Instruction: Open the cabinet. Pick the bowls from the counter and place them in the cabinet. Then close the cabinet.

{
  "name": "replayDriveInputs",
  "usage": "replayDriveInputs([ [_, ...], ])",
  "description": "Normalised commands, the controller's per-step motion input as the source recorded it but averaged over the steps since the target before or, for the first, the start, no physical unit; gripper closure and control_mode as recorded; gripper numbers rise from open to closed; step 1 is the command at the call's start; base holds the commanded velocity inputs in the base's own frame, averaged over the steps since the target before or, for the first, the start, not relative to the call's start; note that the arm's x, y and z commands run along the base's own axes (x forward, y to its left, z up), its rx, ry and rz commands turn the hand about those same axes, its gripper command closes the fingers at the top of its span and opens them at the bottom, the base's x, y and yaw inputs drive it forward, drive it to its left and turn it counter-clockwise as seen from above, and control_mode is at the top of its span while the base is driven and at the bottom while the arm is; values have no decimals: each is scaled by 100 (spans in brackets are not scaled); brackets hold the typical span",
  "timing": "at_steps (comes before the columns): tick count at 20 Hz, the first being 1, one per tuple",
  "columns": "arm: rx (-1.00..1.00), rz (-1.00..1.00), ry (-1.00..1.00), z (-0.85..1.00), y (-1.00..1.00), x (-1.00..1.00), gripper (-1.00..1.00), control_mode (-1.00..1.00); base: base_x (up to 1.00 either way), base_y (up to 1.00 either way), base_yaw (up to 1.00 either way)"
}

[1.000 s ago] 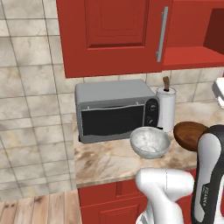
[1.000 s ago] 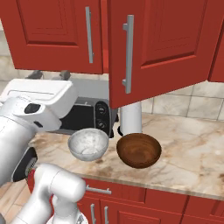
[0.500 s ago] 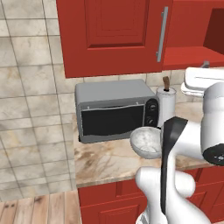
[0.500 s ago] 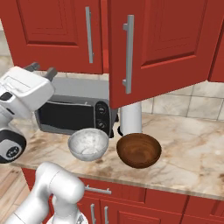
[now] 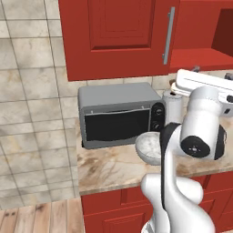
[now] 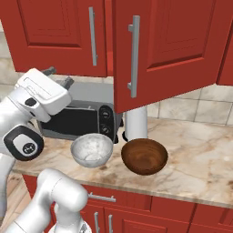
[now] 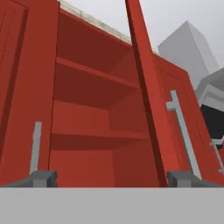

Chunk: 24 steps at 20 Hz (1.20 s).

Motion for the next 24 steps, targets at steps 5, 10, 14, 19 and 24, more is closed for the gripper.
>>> replayDriveInputs([
  [5,7,0,-11,-38,-19,48,-100,-100,0,0,0],
  [10,4,-3,-9,-25,-20,57,-100,-100,0,0,0],
  [14,2,-2,-11,-21,-28,55,-100,-100,0,0,0],
  [19,5,0,-8,-23,-53,47,-100,-100,0,0,0],
  [24,1,-1,-4,-13,-40,47,-100,-100,0,0,0],
])
